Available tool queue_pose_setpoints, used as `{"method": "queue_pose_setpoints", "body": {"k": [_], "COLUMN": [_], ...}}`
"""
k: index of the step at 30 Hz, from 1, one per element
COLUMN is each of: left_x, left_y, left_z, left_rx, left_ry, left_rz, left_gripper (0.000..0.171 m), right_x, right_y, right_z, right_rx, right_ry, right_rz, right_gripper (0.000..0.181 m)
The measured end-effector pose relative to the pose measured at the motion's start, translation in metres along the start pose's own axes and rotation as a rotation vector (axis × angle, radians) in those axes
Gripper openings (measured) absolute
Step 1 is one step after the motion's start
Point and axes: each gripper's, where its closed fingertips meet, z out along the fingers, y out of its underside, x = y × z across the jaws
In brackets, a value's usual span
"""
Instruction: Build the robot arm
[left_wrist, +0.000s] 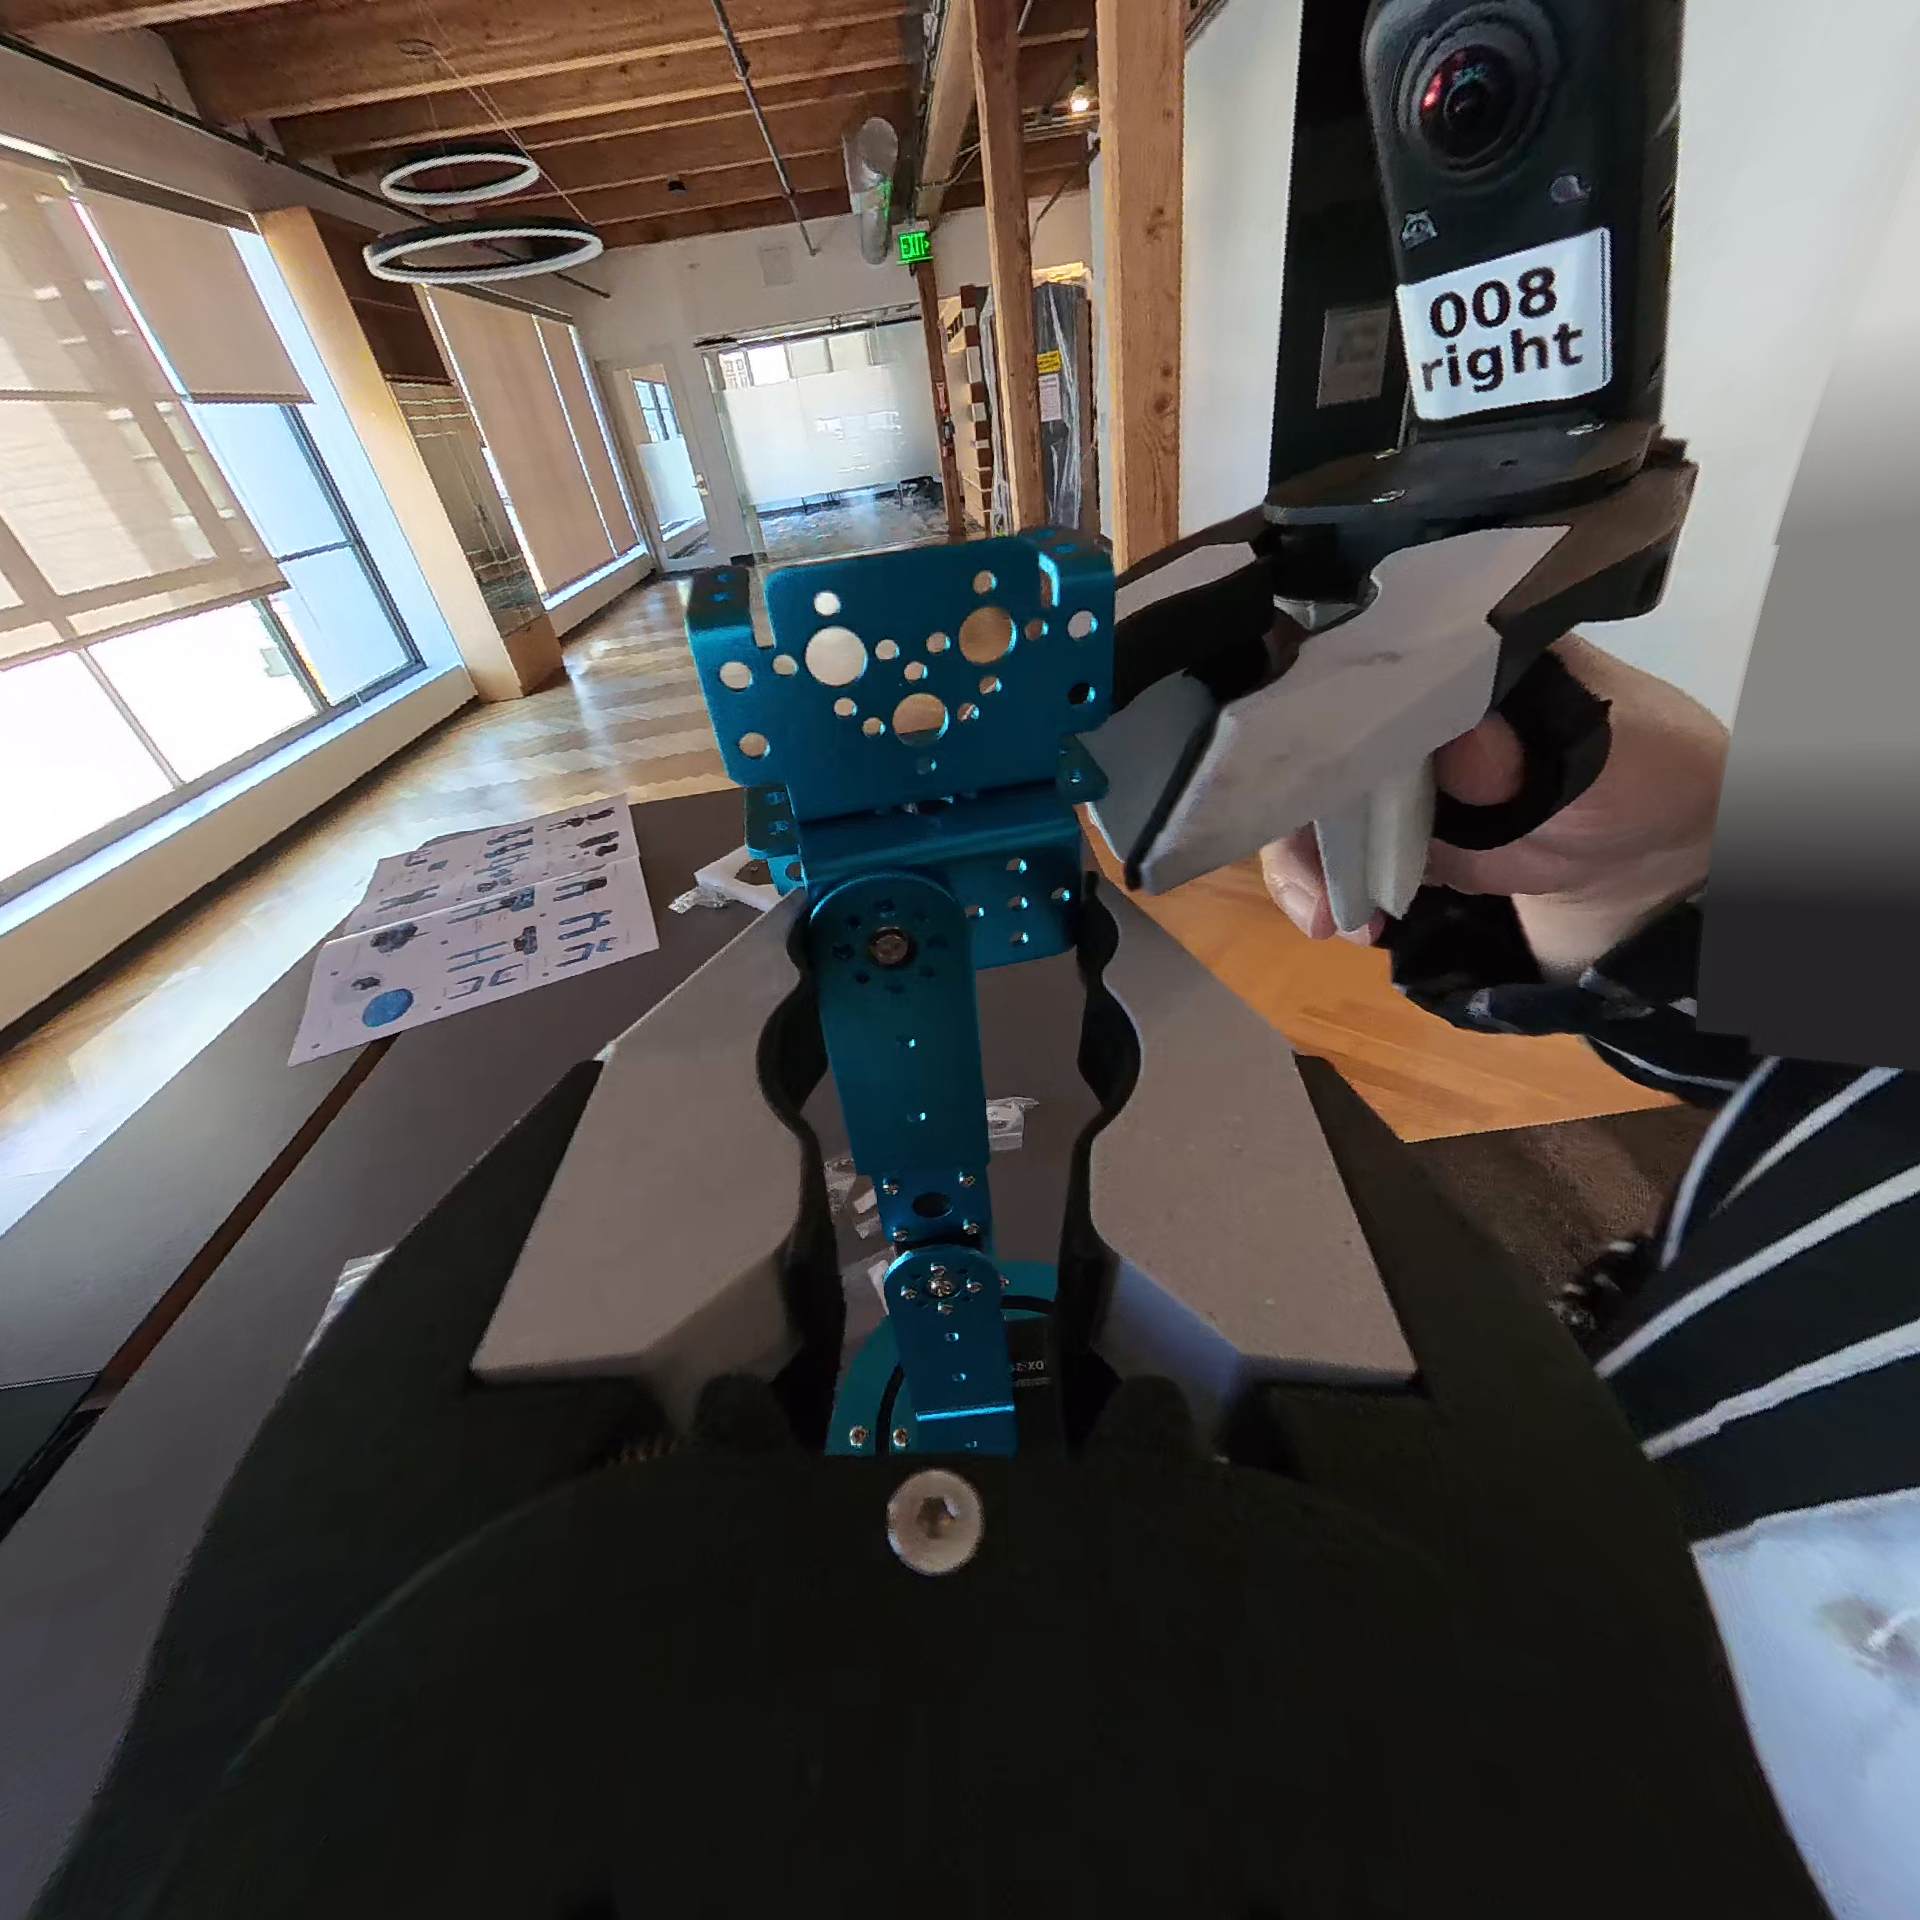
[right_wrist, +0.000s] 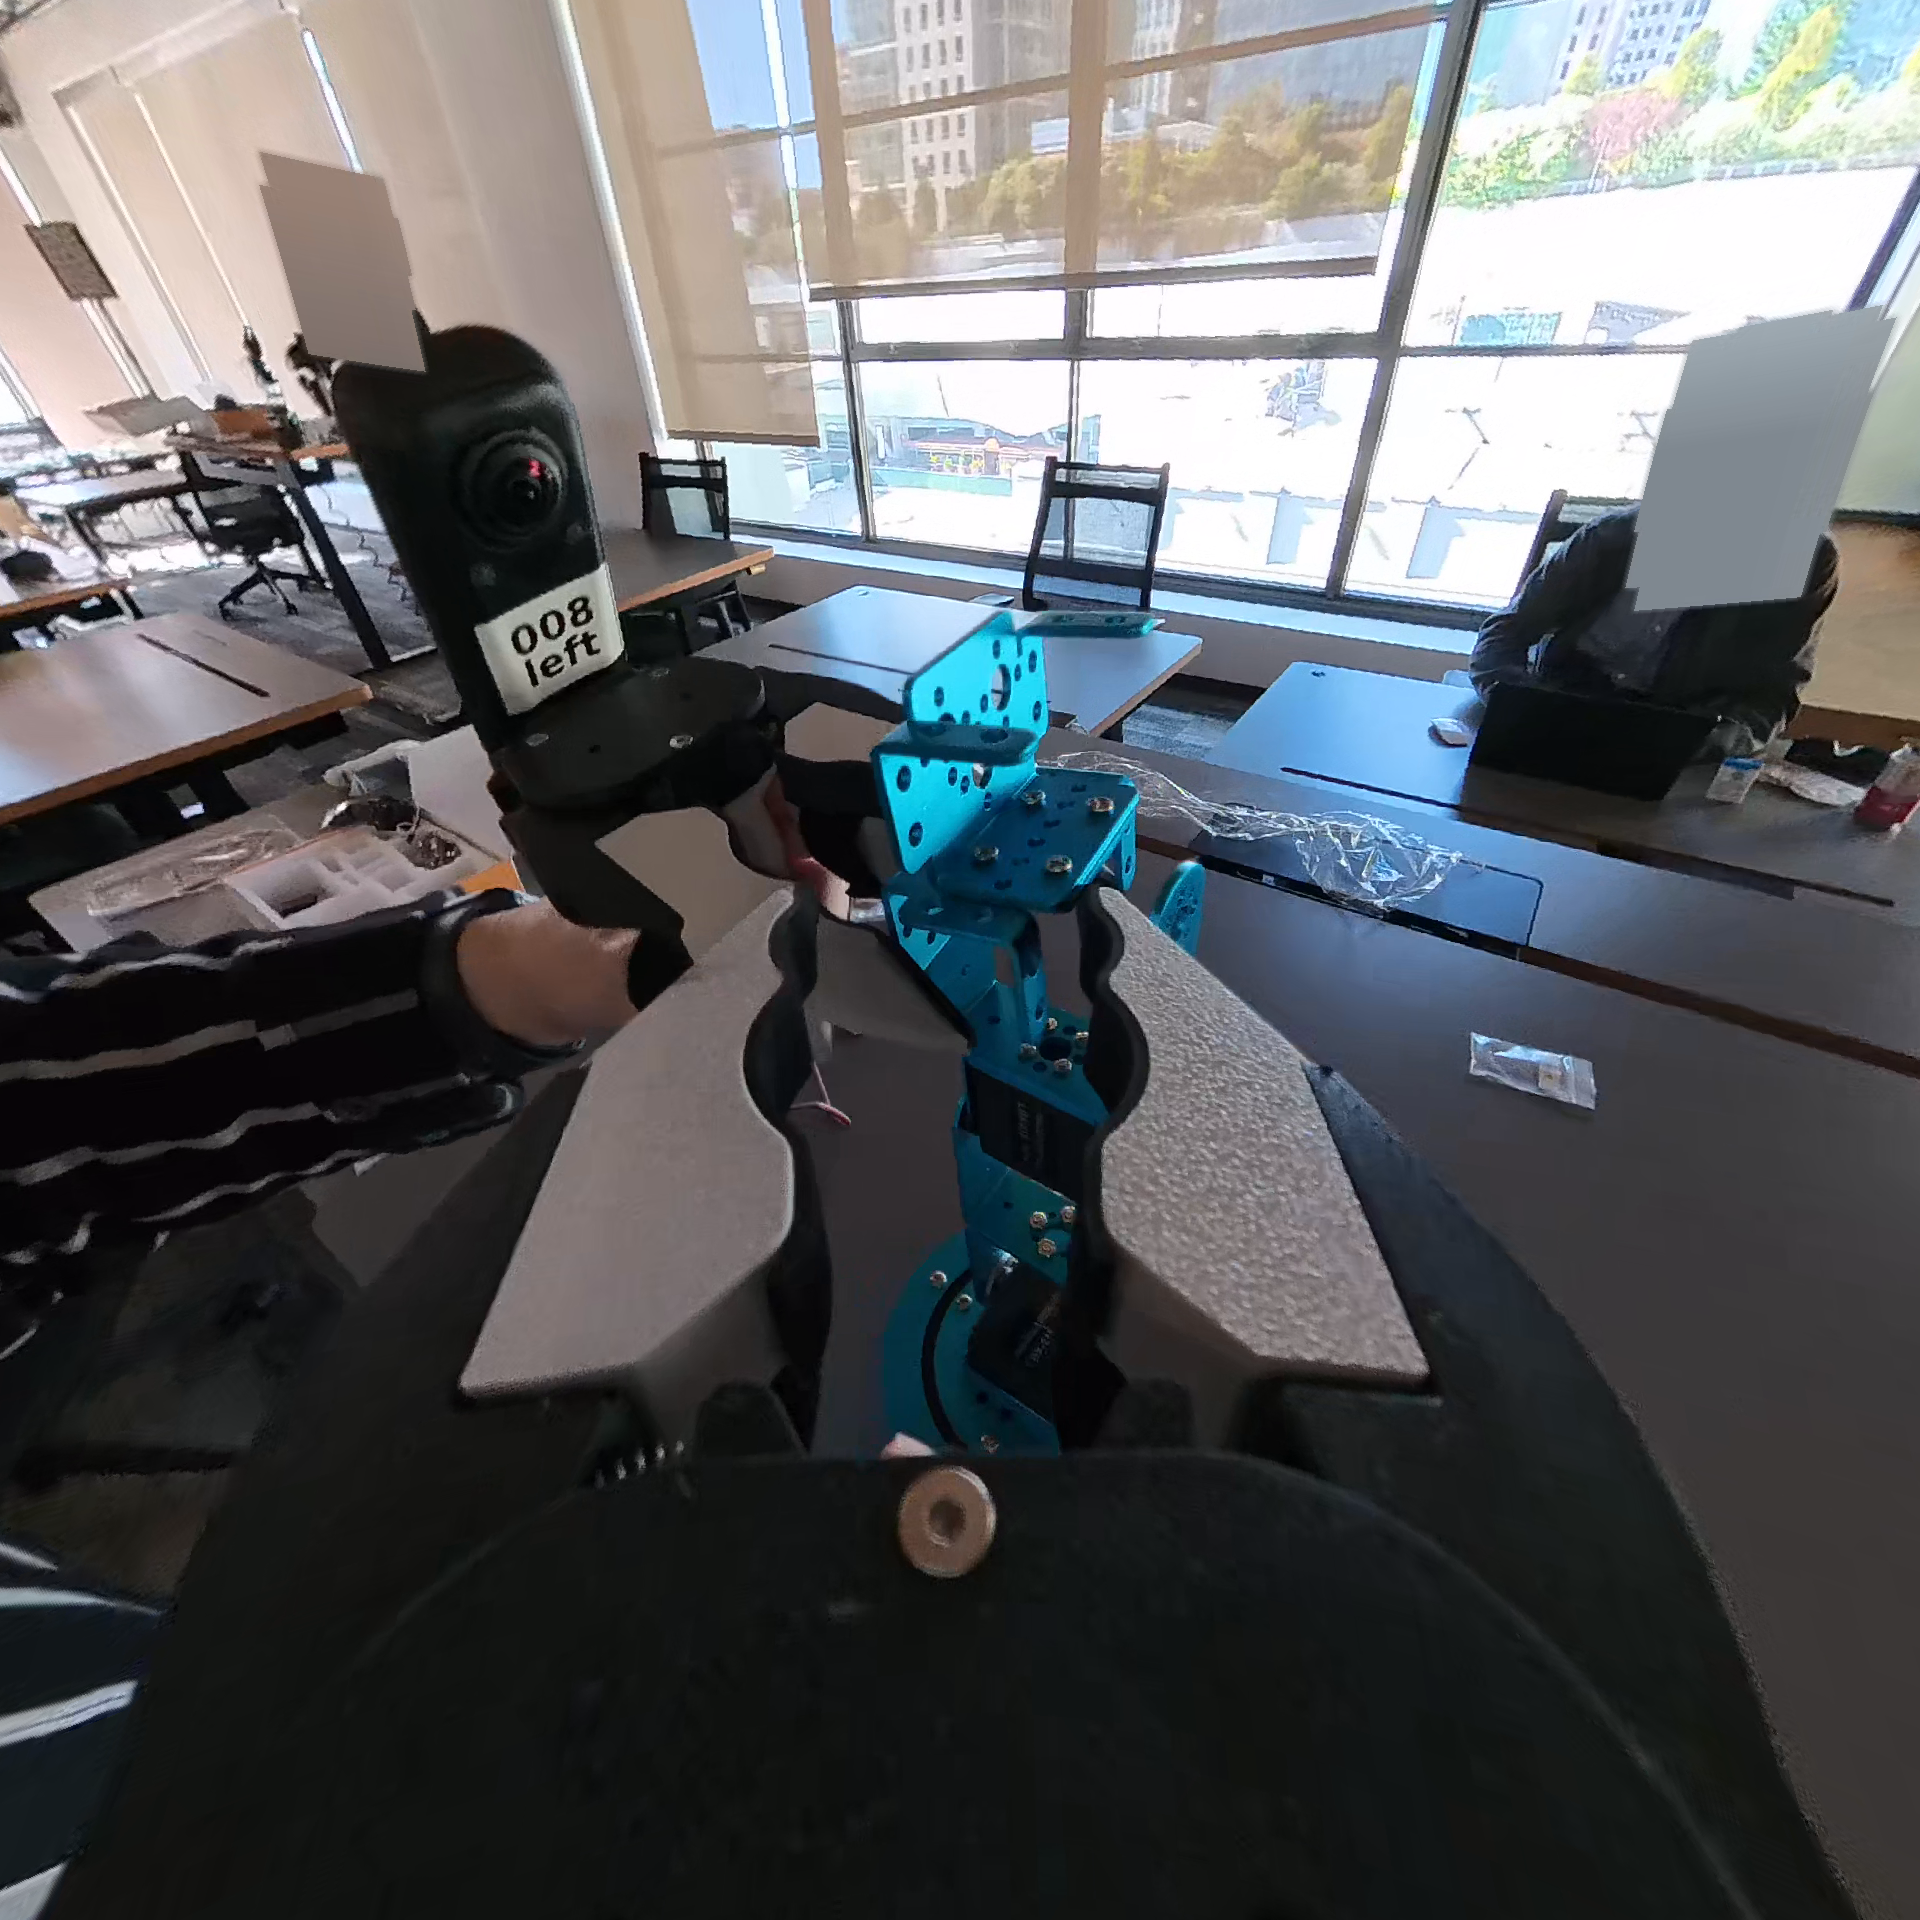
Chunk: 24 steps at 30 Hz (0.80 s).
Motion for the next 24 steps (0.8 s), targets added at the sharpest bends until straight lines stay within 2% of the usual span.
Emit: {"method": "queue_pose_setpoints", "body": {"k": [5,8,12,16,22,24], "left_x": [-0.002,0.0,-0.001,0.0,0.006,0.01], "left_y": [0.0,0.0,0.001,0.001,-0.001,0.002], "left_z": [0.002,0.001,-0.001,-0.002,0.0,-0.002], "left_rx": [-0.008,-0.004,-0.029,-0.027,0.006,-0.006], "left_ry": [-0.014,-0.005,0.021,0.051,0.083,0.143], "left_rz": [0.039,0.048,0.042,0.022,-0.007,-0.044], "left_gripper": [0.045,0.045,0.045,0.045,0.045,0.056], "right_x": [0.008,0.01,0.012,0.012,0.011,0.012], "right_y": [-0.001,0.0,0.006,0.008,0.009,0.01], "right_z": [0.006,0.01,0.017,0.018,0.012,0.012], "right_rx": [0.008,0.009,-0.074,-0.098,-0.051,-0.043], "right_ry": [0.103,0.215,0.357,0.383,0.408,0.409], "right_rz": [0.078,0.077,0.011,0.071,0.089,0.093], "right_gripper": [0.04,0.038,0.036,0.036,0.035,0.035]}}
